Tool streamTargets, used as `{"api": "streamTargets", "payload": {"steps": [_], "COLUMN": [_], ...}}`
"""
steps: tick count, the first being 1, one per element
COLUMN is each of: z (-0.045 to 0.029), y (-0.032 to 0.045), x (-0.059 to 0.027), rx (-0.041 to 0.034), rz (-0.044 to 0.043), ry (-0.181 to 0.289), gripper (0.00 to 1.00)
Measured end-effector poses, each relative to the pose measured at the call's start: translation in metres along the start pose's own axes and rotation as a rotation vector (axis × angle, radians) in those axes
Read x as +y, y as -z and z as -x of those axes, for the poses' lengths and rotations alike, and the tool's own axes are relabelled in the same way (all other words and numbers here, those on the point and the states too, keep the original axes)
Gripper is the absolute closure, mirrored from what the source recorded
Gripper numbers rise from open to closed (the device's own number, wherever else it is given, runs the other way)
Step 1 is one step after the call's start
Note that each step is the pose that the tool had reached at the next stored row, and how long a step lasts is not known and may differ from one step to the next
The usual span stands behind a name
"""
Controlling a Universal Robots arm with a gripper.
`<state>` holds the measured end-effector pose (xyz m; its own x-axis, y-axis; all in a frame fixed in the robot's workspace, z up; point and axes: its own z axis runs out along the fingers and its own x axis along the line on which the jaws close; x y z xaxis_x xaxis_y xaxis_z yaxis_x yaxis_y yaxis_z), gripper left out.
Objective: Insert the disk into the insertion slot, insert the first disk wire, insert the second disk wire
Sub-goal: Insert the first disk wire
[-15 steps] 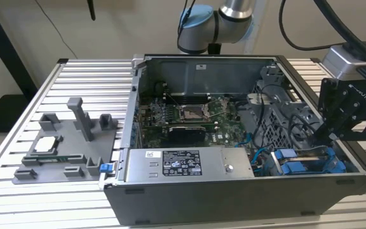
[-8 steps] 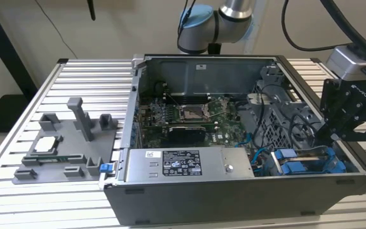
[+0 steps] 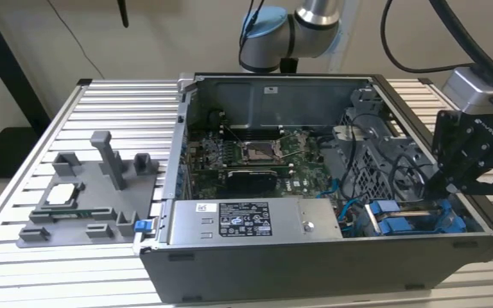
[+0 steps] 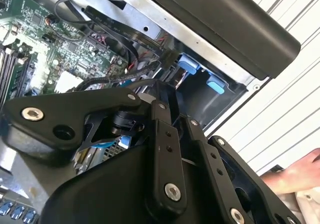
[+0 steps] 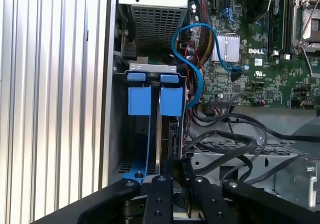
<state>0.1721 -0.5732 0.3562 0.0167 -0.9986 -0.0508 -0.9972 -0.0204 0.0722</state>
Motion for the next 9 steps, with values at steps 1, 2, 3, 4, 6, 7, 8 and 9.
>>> {"api": "streamTargets", "payload": {"steps": [1,2,3,4,6,7,8,9], "z": [-0.0003,-0.0005,-0.0008,-0.0012,-0.0018,-0.0017,-0.0018,-0.0017], "y": [-0.0006,-0.0012,-0.0016,-0.002,-0.0027,-0.0031,-0.0036,-0.004], "x": [-0.0001,-0.0001,-0.0001,-0.0001,0.0004,0.0012,0.0015,0.0015], "rx": [-0.0003,-0.0005,-0.0003,-0.0004,-0.0009,-0.0011,-0.0013,-0.0013], "rz": [0.0,0.0,0.0,-0.0001,-0.0004,-0.0006,-0.0007,-0.0007], "ry": [0.0,0.0,-0.001,-0.002,-0.007,-0.011,-0.014,-0.015], "gripper": [1.0,1.0,1.0,1.0,1.0,1.0,1.0,1.0]}}
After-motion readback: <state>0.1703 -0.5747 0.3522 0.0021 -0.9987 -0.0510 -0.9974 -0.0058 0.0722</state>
